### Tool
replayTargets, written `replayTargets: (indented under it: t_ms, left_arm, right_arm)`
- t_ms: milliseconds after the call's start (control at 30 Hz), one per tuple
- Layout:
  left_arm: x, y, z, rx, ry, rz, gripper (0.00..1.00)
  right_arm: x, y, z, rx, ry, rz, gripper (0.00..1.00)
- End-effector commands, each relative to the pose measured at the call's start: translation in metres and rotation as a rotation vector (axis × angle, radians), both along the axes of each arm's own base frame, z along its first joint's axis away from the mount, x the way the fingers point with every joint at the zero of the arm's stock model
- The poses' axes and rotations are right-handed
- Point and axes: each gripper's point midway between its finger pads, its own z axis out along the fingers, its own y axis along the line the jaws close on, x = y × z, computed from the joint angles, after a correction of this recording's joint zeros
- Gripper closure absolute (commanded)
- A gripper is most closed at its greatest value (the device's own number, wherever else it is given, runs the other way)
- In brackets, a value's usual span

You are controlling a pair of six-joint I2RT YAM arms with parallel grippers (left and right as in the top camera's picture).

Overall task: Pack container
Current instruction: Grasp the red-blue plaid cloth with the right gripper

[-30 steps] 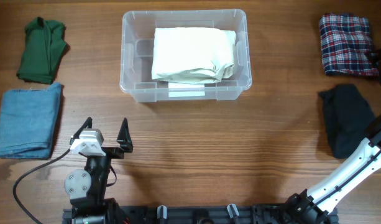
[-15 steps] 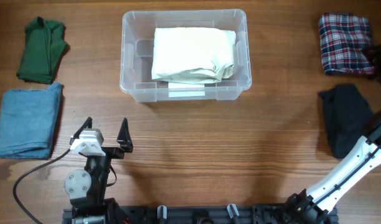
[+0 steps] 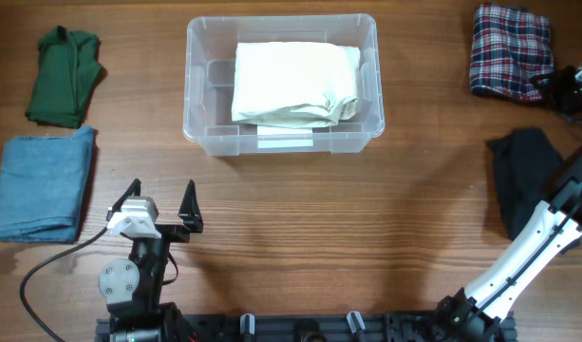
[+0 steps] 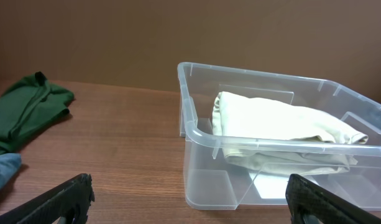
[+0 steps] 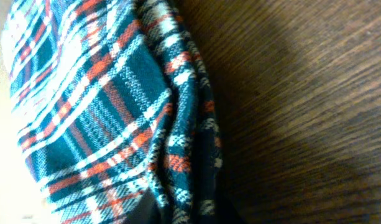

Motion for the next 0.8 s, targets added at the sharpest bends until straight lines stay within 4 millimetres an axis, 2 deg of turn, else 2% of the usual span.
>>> replayTargets:
  t_ms: [0,167,300,567,767]
  left_arm:
    - [0.000,0.003,-0.002,-0.013,0.002,0.016,0.00]
    - [0.000,0.003,-0.002,-0.013,0.002,0.016,0.00]
    - [0.000,0.003,-0.002,-0.013,0.002,0.016,0.00]
    - [0.000,0.003,-0.002,-0.013,0.002,0.016,0.00]
    - [0.000,0.003,-0.002,-0.013,0.002,0.016,0.00]
  right_arm:
    - [-0.014,0.027,-0.058,0.083,0.087,0.048,0.96]
    - [-0.010,0.028,-0.041,0.089,0.049,0.060,0.96]
    - [-0.007,0.028,-0.014,0.055,0.015,0.088,0.96]
    - [0.007,0.042,0.070,-0.090,-0.087,0.164,0.96]
    - [0.013,0.081,0.137,-0.180,-0.139,0.238,0.96]
